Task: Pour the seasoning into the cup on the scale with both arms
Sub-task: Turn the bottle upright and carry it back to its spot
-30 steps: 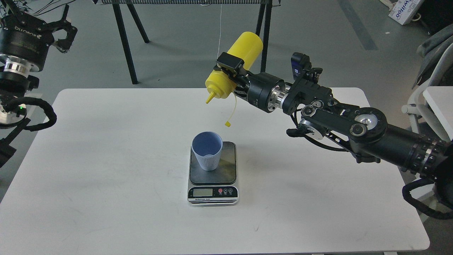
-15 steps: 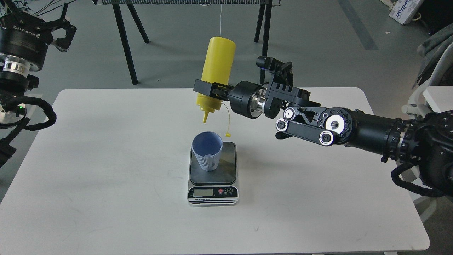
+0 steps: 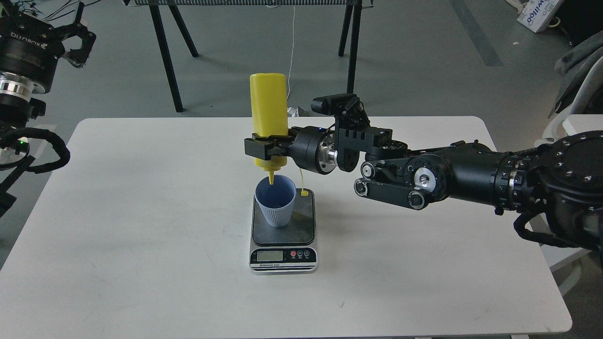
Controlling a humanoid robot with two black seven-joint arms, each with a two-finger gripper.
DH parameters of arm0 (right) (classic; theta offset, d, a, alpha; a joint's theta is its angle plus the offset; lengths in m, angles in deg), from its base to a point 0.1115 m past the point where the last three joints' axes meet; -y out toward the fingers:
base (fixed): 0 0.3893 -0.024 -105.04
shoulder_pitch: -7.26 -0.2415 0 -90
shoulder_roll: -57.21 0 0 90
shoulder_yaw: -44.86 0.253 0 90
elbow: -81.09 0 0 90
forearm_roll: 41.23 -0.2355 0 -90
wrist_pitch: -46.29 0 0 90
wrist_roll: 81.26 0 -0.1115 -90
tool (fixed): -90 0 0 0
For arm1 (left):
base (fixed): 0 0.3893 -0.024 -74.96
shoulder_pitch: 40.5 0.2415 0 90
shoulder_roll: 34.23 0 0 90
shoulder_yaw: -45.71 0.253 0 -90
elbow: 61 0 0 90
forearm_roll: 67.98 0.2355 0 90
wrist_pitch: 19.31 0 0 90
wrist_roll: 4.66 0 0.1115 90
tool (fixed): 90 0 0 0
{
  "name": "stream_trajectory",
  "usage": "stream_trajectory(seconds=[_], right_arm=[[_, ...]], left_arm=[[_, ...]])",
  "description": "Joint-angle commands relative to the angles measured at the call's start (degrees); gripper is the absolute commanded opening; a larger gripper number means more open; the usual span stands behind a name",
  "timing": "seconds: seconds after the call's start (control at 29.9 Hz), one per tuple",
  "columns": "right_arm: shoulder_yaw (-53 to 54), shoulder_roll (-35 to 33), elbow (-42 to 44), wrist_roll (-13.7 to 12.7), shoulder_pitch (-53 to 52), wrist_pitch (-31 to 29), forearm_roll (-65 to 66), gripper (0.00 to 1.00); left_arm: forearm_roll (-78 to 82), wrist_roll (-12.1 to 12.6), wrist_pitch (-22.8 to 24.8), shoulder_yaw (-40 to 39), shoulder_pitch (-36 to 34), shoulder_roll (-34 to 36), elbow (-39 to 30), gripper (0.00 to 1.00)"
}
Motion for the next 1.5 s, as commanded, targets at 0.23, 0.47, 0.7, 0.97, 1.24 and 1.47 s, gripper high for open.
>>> stream_trajectory(seconds=[0.23, 0.47, 0.7, 0.97, 1.24, 1.47], right_arm=[[-0.61, 0.17, 1.52, -0.38, -0.01, 0.09, 2.1, 0.38], [0.35, 0.08, 0.91, -0.46, -0.02, 0.09, 1.14, 0.38], [13.08, -8.07, -2.25, -0.47, 3.13, -0.43, -4.38, 0.38], [29.07, -24.51, -12.44, -0.47, 12.71, -0.79, -17.75, 0.38], [45.25, -32.7, -22.2, -0.64, 29.41, -2.81, -28.04, 0.39], [59.58, -32.18, -26.78, -0.73, 45.41, -7.62, -41.64, 0.41]], left_arm=[[0.01, 0.0, 0.0, -0.35, -0.05, 0.18, 0.0, 1.0], [0.01, 0.0, -0.05, -0.71, -0.05, 0.27, 0.0, 1.0], [0.01, 0.18, -0.41, -0.71, 0.04, 0.53, 0.0, 1.0], [0.62, 0.62, -0.58, 0.08, 0.04, 0.1, 0.35, 1.0], [0.8, 1.94, -2.16, 0.52, 0.3, -0.43, 0.44, 1.0], [0.8, 1.94, -2.08, 0.78, 1.0, -0.43, 0.44, 1.0]])
